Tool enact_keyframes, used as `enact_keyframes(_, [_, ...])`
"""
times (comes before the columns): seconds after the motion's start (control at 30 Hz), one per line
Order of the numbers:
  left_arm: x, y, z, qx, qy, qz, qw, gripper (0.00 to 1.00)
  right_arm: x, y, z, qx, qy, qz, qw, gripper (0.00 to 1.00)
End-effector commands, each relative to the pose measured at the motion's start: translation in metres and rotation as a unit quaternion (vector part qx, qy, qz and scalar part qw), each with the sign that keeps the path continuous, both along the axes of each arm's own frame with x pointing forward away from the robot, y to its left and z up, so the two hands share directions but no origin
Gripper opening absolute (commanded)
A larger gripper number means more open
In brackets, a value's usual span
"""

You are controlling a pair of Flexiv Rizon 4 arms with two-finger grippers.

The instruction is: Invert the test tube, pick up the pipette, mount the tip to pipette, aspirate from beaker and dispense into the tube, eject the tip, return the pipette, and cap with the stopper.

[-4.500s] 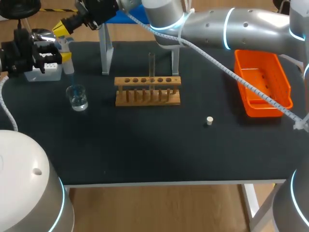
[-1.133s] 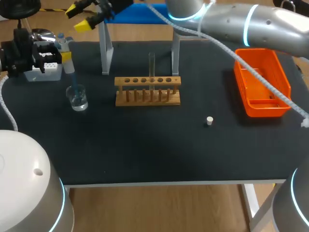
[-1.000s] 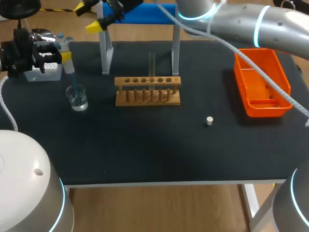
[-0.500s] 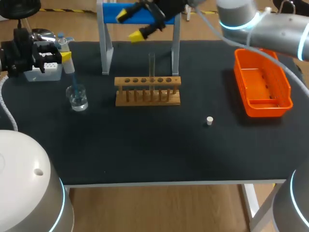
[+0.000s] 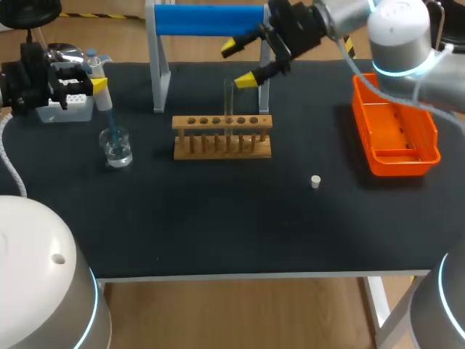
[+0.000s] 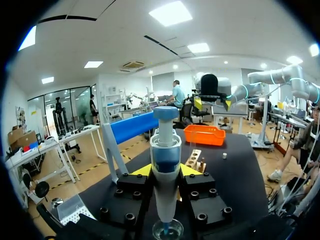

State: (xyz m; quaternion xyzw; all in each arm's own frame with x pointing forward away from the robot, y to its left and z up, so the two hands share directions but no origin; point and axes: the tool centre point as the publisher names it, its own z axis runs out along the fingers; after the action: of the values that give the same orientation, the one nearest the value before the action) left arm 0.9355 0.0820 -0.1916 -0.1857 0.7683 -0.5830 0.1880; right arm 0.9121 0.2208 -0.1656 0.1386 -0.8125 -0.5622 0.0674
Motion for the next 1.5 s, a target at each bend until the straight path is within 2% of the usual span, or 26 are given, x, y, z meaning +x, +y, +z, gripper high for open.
enact_keyframes(0.03, [-0.001,-0.001,0.000,0.000,-0.001,0.001,1.000,0.00,-0.006,-0.016,-0.013,0.011,-0.016,-0.045,0.999,1.00])
enact_keyframes(0.2, [-0.001,-0.001,0.000,0.000,-0.001,0.001,1.000,0.00,-0.002,-0.029,-0.031,0.009,-0.021,-0.064,0.998,1.00])
enact_keyframes(0.5, [-0.001,-0.001,0.000,0.000,-0.001,0.001,1.000,0.00,0.011,-0.036,-0.056,0.001,0.002,-0.093,0.996,1.00])
enact_keyframes(1.13, [-0.001,-0.001,0.000,0.000,-0.001,0.001,1.000,0.00,0.060,-0.015,-0.087,-0.035,0.018,-0.065,0.997,1.00])
enact_keyframes(1.5, [-0.001,-0.001,0.000,0.000,-0.001,0.001,1.000,0.00,0.075,0.005,-0.103,-0.057,0.019,-0.052,0.997,1.00])
